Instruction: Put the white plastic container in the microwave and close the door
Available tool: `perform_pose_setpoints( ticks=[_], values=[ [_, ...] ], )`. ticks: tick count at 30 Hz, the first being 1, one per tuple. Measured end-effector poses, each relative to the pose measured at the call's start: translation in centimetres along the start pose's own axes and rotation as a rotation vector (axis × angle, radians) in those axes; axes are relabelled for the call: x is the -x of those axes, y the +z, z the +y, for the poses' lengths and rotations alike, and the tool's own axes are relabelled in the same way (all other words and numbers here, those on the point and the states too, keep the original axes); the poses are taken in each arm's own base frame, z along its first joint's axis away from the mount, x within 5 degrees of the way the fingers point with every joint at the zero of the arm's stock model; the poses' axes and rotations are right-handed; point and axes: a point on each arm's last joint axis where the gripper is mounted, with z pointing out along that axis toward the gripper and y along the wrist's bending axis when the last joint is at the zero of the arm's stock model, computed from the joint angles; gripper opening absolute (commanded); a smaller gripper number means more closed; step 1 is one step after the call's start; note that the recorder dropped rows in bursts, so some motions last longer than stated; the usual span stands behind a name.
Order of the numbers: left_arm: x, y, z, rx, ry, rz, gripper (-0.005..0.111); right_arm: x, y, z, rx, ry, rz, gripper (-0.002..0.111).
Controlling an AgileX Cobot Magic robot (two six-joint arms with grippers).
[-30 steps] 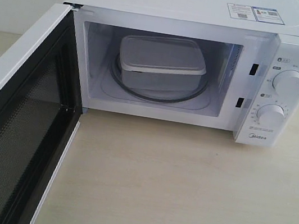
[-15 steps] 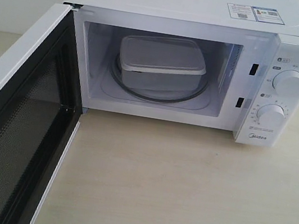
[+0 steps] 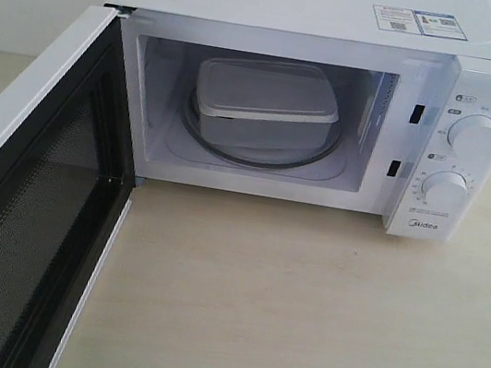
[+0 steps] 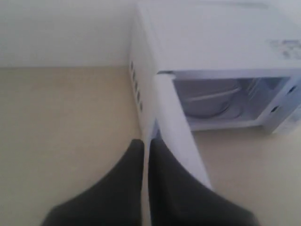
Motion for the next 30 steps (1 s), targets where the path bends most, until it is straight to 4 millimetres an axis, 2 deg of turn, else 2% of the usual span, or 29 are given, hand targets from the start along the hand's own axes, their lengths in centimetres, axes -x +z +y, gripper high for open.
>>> perform_pose_setpoints(
  ticks=[3,6,12,15,21,25,30],
  values=[
    [0.3,2.6,1.0,0.056,0.047,0.117,0.004,0.0,0.0,0.0,0.000,0.000,0.000,0.000],
    [-0.4,4.8,1.8,0.094,0.103,0.216,0.004,0.0,0.0,0.0,0.000,0.000,0.000,0.000],
    [-3.1,7.4,2.1,0.053,0.174,0.359,0.004,0.0,0.0,0.0,0.000,0.000,0.000,0.000],
    [-5.4,9.0,2.4,0.017,0.234,0.456,0.004,0.0,0.0,0.0,0.000,0.000,0.000,0.000],
    [-9.9,11.4,1.7,-0.180,0.317,0.593,0.004,0.0,0.0,0.0,0.000,0.000,0.000,0.000],
    [-11.5,12.4,1.1,-0.303,0.350,0.619,0.004,0.0,0.0,0.0,0.000,0.000,0.000,0.000],
    [-12.2,13.5,0.5,-0.406,0.341,0.608,0.004,0.0,0.0,0.0,0.000,0.000,0.000,0.000]
  ],
)
